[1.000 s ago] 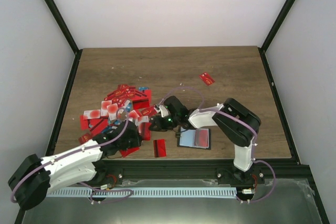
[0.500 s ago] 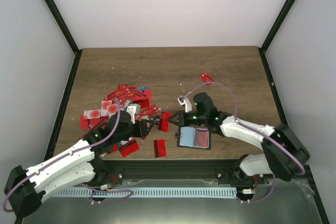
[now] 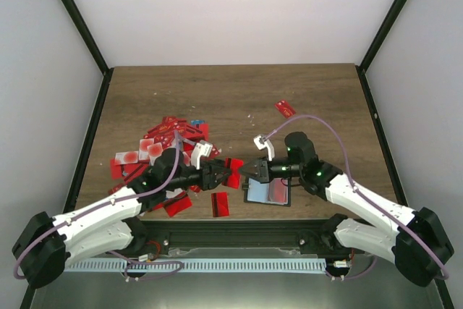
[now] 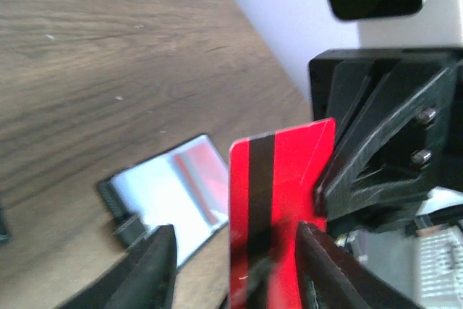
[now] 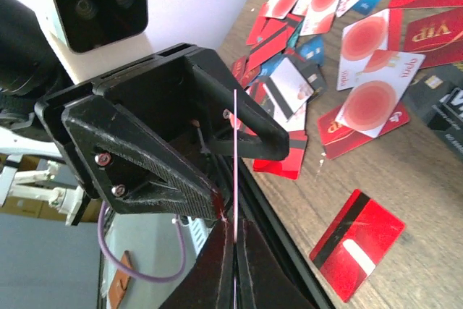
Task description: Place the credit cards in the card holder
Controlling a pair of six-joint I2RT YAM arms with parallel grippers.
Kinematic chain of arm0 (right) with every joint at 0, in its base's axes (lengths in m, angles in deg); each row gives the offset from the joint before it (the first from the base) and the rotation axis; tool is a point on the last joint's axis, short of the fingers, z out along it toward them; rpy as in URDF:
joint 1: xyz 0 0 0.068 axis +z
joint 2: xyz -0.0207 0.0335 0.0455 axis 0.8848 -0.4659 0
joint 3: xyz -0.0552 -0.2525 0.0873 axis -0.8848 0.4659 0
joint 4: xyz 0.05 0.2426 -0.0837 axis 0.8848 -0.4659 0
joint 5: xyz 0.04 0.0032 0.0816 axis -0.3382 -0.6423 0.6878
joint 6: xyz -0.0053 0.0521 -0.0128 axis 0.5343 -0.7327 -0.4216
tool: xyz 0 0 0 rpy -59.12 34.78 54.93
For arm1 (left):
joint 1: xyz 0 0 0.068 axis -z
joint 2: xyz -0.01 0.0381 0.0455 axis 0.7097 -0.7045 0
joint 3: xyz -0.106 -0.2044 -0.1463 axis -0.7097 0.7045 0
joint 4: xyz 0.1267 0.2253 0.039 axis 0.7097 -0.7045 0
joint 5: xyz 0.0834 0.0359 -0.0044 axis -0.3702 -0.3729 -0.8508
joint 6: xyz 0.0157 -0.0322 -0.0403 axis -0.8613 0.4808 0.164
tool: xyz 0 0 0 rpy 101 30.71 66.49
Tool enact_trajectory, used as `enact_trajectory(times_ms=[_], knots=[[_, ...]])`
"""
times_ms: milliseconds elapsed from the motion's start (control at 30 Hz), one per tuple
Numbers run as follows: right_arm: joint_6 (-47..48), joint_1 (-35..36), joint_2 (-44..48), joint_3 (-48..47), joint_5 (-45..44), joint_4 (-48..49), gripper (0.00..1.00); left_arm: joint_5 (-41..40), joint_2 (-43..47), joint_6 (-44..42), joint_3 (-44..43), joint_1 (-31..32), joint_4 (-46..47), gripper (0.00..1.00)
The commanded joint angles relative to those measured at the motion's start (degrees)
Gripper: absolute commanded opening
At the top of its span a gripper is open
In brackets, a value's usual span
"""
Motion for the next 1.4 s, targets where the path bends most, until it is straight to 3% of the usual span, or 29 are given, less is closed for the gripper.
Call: enact_trajectory(times_ms=[0,167,200,333,467,800,1100,1233,1300,1367], knots=[[1.4,-0.4,1.3,-0.9,5.8,-0.2,0.01,7.5,0.3,-1.0,1.8,-0.2,9.2,0.36],[1.4,-0.4,1.4,-1.2,7.4,0.4,0.01,9.3,1.4,0.6,3.6,-0.2,14.4,0.05],[1.4,-0.4,1.4,-1.3,7.5,0.5,0.01,9.1,1.4,1.0,3.6,-0.1,14.6,0.04],[0.7,-0.3,1.2,-1.1,8.1,2.0,0.24,7.3,1.9,4.7,4.4,-0.1,17.6,0.04],[-0.8,-0.3,1.3,0.5,9.9,5.5,0.28,6.5,3.4,9.3,6.1,-0.1,23.1,0.04],[-3.9,-0.4,2.5,1.7,13.0,11.5,0.17,2.6,5.0,11.3,7.1,-0.1,23.9,0.04],[-4.5,-0.4,1.0,0.6,13.1,13.0,0.14,3.4,1.1,12.5,7.2,-0.1,28.2,0.04],[-3.8,-0.4,1.4,0.1,11.0,11.1,0.03,3.4,0.6,12.6,7.6,-0.1,28.8,0.04],[-2.8,-0.3,2.0,-0.5,7.7,7.2,0.01,3.2,0.6,12.2,7.7,-0.1,28.3,0.07],[-1.7,-0.5,3.1,-1.3,2.5,-0.5,0.01,2.0,0.4,11.2,7.5,-0.1,26.3,0.25]])
